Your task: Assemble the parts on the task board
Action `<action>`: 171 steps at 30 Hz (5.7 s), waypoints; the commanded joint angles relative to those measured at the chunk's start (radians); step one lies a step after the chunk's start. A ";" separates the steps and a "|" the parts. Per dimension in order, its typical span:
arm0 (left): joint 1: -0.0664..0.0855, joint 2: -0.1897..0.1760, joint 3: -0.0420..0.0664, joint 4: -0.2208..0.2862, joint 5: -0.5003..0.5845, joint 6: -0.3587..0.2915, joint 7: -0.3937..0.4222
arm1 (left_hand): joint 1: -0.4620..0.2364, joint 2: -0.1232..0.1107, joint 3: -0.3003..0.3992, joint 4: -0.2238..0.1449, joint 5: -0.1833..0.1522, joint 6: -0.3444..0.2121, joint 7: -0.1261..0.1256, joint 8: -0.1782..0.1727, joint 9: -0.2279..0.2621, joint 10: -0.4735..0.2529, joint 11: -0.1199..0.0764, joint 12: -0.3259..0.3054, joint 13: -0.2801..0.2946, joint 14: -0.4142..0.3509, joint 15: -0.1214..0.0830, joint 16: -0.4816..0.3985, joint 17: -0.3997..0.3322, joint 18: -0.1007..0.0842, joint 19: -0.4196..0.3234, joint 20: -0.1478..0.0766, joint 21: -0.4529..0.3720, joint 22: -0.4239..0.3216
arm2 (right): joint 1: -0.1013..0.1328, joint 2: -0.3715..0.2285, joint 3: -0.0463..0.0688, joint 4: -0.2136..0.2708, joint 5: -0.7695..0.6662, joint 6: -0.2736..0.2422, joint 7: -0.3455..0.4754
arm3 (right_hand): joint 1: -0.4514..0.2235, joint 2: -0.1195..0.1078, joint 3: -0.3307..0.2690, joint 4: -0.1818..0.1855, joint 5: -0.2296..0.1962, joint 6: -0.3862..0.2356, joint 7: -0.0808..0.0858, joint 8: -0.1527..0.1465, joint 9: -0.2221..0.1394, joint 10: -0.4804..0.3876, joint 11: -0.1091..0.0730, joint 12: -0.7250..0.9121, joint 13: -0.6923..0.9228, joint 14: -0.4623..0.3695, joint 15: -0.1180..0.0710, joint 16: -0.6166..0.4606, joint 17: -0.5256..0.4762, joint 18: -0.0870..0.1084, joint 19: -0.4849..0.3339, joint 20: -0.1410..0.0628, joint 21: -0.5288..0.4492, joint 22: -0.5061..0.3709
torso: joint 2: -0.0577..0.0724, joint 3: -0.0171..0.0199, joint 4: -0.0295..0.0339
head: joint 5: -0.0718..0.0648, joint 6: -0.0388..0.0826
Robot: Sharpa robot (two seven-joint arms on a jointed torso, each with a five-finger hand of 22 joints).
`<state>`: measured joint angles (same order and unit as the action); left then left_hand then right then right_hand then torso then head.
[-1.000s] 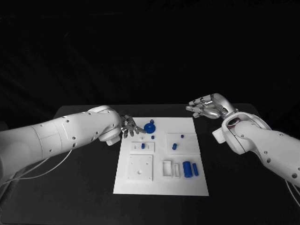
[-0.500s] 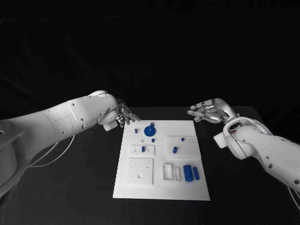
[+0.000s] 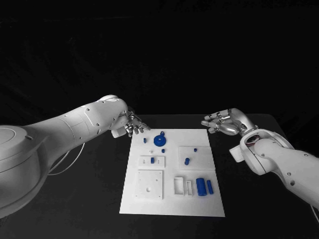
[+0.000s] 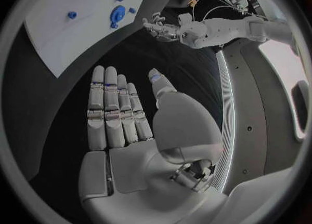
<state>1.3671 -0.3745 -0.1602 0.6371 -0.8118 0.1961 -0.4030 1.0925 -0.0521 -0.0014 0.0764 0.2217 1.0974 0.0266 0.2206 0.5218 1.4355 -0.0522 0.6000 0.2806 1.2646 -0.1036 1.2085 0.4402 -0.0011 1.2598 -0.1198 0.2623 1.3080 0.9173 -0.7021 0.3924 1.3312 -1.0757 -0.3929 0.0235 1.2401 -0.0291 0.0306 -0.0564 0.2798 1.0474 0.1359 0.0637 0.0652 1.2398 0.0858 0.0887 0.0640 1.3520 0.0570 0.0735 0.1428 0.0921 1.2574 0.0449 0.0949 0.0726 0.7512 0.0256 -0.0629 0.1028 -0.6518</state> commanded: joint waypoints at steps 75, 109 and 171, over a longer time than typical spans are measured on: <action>-0.054 0.057 -0.012 -0.135 -0.035 0.047 0.039 | -0.028 -0.056 0.053 0.113 -0.079 -0.031 -0.016 0.025 0.338 -0.035 -0.006 0.063 0.042 -0.024 -0.003 0.065 -0.025 0.001 -0.030 -0.005 0.079 0.019 | 0.015 0.007 0.001 0.019 0.036 -0.043 0.030 | 0.006 -0.016 -0.002 0.014 0.044 -0.016 0.004 -0.001 -0.001 -0.022 0.007 -0.009 -0.002 -0.031 0.007 -0.003 -0.020 -0.003 -0.024 0.011 -0.014 -0.001 | 0.024 -0.0008 -0.0126 | -0.024 0.000; -0.068 0.071 -0.013 -0.162 -0.027 0.021 0.047 | -0.031 0.028 0.005 0.013 -0.068 -0.038 -0.013 0.023 0.312 -0.038 -0.005 0.064 0.040 -0.025 -0.002 0.065 -0.030 0.001 -0.029 -0.004 0.077 0.019 | 0.021 0.009 0.001 0.025 0.036 -0.046 0.029 | 0.006 -0.018 0.000 0.017 0.045 -0.015 0.004 -0.001 0.000 -0.022 0.007 -0.009 -0.002 -0.031 0.007 -0.003 -0.021 -0.003 -0.024 0.011 -0.014 -0.001 | 0.025 -0.0016 -0.0135 | -0.034 -0.003; -0.087 0.080 -0.013 -0.184 0.018 0.025 0.073 | 0.102 0.193 0.016 -0.142 0.057 -0.036 -0.011 -0.055 0.226 -0.046 -0.002 0.061 0.036 -0.034 0.000 0.069 -0.033 0.001 -0.037 -0.002 0.074 0.020 | 0.026 0.007 0.001 0.024 0.036 -0.041 0.025 | 0.007 -0.020 0.002 0.022 0.046 -0.014 0.003 -0.001 -0.001 -0.020 0.006 -0.009 -0.002 -0.030 0.007 -0.003 -0.023 -0.003 -0.024 0.011 -0.014 -0.001 | 0.025 -0.0025 -0.0105 | -0.038 -0.005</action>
<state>1.2862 -0.2940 -0.1709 0.4483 -0.7955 0.2086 -0.3283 1.1871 0.1320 0.0157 -0.0594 0.2731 1.0530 0.0185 0.1692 0.7455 1.3964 -0.0557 0.6658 0.3174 1.2362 -0.1035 1.2737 0.4081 -0.0004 1.2308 -0.1199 0.3377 1.3077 0.9436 -0.6943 0.3930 1.3538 -1.0385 -0.4387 0.0410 1.2480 -0.0370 0.0322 -0.0384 0.3215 1.0370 0.1391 0.0637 0.0652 1.2239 0.0947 0.0838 0.0635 1.3290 0.0621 0.0735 0.1213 0.0921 1.2379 0.0572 0.0832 0.0720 0.7765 0.0233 -0.0733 0.0643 -0.6561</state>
